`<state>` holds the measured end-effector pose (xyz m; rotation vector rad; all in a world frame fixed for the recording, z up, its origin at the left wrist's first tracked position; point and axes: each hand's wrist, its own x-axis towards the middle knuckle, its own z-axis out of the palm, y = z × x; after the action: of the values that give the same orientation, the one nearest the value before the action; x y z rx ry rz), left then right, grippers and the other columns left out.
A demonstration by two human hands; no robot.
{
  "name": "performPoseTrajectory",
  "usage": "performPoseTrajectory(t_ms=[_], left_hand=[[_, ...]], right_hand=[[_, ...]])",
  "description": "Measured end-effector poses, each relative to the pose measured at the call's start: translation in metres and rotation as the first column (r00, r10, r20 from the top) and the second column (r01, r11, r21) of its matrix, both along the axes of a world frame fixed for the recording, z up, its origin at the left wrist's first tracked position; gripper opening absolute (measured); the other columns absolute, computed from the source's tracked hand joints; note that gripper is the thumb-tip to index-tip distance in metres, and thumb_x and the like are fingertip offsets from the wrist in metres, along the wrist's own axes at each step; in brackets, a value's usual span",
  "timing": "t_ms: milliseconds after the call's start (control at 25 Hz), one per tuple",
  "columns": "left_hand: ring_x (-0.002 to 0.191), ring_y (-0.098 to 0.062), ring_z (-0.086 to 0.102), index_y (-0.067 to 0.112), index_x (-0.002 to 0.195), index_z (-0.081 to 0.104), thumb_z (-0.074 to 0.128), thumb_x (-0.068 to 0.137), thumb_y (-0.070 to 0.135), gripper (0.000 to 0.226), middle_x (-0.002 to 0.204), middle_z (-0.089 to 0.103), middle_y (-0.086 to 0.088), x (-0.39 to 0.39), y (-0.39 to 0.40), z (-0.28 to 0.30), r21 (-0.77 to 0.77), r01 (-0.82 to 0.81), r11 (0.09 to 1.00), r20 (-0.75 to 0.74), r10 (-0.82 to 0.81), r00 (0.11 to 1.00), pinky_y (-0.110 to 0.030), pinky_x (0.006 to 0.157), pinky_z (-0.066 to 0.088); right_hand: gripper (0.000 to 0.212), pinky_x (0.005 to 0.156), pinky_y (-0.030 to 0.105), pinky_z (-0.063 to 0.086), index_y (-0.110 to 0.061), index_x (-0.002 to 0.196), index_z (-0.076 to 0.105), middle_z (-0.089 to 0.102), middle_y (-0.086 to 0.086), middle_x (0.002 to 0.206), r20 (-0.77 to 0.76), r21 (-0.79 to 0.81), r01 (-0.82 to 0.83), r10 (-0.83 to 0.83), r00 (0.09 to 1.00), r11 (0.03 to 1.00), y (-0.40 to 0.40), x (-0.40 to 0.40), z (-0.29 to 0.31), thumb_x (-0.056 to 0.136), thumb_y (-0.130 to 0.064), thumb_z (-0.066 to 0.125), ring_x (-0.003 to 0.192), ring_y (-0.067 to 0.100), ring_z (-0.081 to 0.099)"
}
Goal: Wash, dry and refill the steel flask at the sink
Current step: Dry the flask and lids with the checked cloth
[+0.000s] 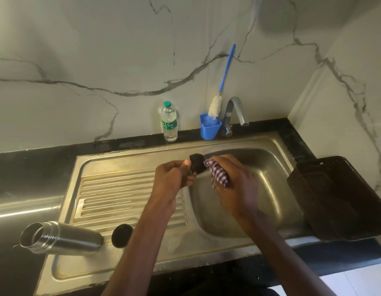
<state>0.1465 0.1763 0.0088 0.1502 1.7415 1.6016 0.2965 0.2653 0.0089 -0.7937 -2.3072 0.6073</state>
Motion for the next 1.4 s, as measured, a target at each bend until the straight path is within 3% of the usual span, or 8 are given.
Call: performPoseTrajectory(t_ms=[280,400,480,600,800,880,1040,1400], left_hand=[[0.071,-0.020,0.072,-0.008,0.108,0.070,0.062,0.104,0.009,0.019,0.082,0.076,-0.015,-0.002,0.006,-0.001,0.088,-0.025,0.996,0.268,0.000,0.963,-0.029,0.070,0.062],[0.067,-0.022,0.070,-0.011,0.119,0.062,0.052,0.107,0.008,0.024,0.086,0.073,-0.022,-0.004,0.000,-0.007,0.150,-0.067,0.986,0.495,-0.016,0.869,-0.026,0.062,0.062],[0.070,-0.022,0.067,-0.006,0.127,0.058,0.039,0.110,0.007,0.029,0.090,0.071,-0.024,-0.003,-0.005,-0.012,0.240,-0.071,0.968,0.599,-0.090,0.796,-0.027,0.062,0.061],[0.079,-0.022,0.063,0.001,0.122,0.065,0.034,0.107,0.001,0.034,0.099,0.071,-0.021,-0.002,-0.005,-0.011,0.391,-0.016,0.920,0.530,-0.211,0.822,-0.027,0.066,0.060],[0.077,-0.021,0.064,-0.001,0.114,0.064,0.031,0.104,-0.009,0.036,0.090,0.074,-0.016,-0.001,0.004,-0.002,0.455,-0.043,0.890,0.453,-0.189,0.871,-0.023,0.061,0.058],[0.073,-0.020,0.064,0.000,0.112,0.065,0.032,0.100,-0.015,0.038,0.089,0.073,-0.017,-0.006,0.004,-0.003,0.438,-0.074,0.896,0.424,-0.133,0.896,-0.023,0.060,0.058],[0.076,-0.019,0.062,0.001,0.107,0.070,0.033,0.098,-0.018,0.042,0.093,0.071,-0.017,-0.004,0.005,0.000,0.407,0.021,0.913,0.313,-0.161,0.936,-0.021,0.059,0.055],[0.067,-0.016,0.059,-0.003,0.107,0.068,0.031,0.099,-0.015,0.040,0.083,0.072,-0.015,-0.001,0.003,0.002,0.308,0.019,0.951,0.311,-0.120,0.943,-0.022,0.054,0.052]], right_hand=[[0.054,0.071,0.028,0.056,-0.019,0.128,0.067,0.066,-0.007,0.122,0.006,0.075,0.027,-0.028,1.000,0.997,-0.006,-0.009,0.003,0.078,-0.007,0.081,0.098,0.014,0.067],[0.049,0.067,0.029,0.055,-0.026,0.121,0.070,0.067,-0.013,0.116,0.062,0.056,0.041,-0.044,0.997,0.998,-0.001,-0.002,-0.003,0.077,-0.007,0.080,0.091,0.013,0.069],[0.045,0.070,0.034,0.058,-0.026,0.116,0.072,0.069,-0.013,0.111,-0.055,-0.074,0.069,-0.073,0.996,0.995,-0.001,-0.002,0.003,0.076,-0.006,0.072,0.091,0.013,0.069],[0.046,0.079,0.037,0.059,-0.019,0.116,0.073,0.071,-0.007,0.108,-0.214,-0.121,0.087,-0.111,0.971,0.989,-0.002,-0.015,0.015,0.073,-0.009,0.059,0.096,0.014,0.068],[0.050,0.071,0.036,0.059,-0.018,0.119,0.071,0.068,-0.008,0.112,-0.166,-0.012,-0.042,0.040,0.985,0.999,-0.003,-0.014,0.014,0.072,-0.001,0.069,0.095,0.013,0.067],[0.057,0.063,0.029,0.056,-0.021,0.119,0.071,0.066,-0.010,0.114,-0.045,0.124,-0.071,0.077,0.996,0.990,-0.006,-0.005,0.009,0.068,0.003,0.079,0.091,0.011,0.066],[0.050,0.068,0.036,0.059,-0.016,0.121,0.070,0.067,-0.003,0.117,-0.179,0.088,0.016,0.000,0.984,0.996,-0.006,-0.011,0.013,0.076,0.005,0.074,0.096,0.016,0.066],[0.043,0.069,0.024,0.055,-0.018,0.119,0.072,0.067,-0.007,0.117,-0.078,0.118,-0.052,0.062,0.995,0.992,-0.010,-0.007,0.013,0.079,-0.003,0.069,0.095,0.012,0.066]])
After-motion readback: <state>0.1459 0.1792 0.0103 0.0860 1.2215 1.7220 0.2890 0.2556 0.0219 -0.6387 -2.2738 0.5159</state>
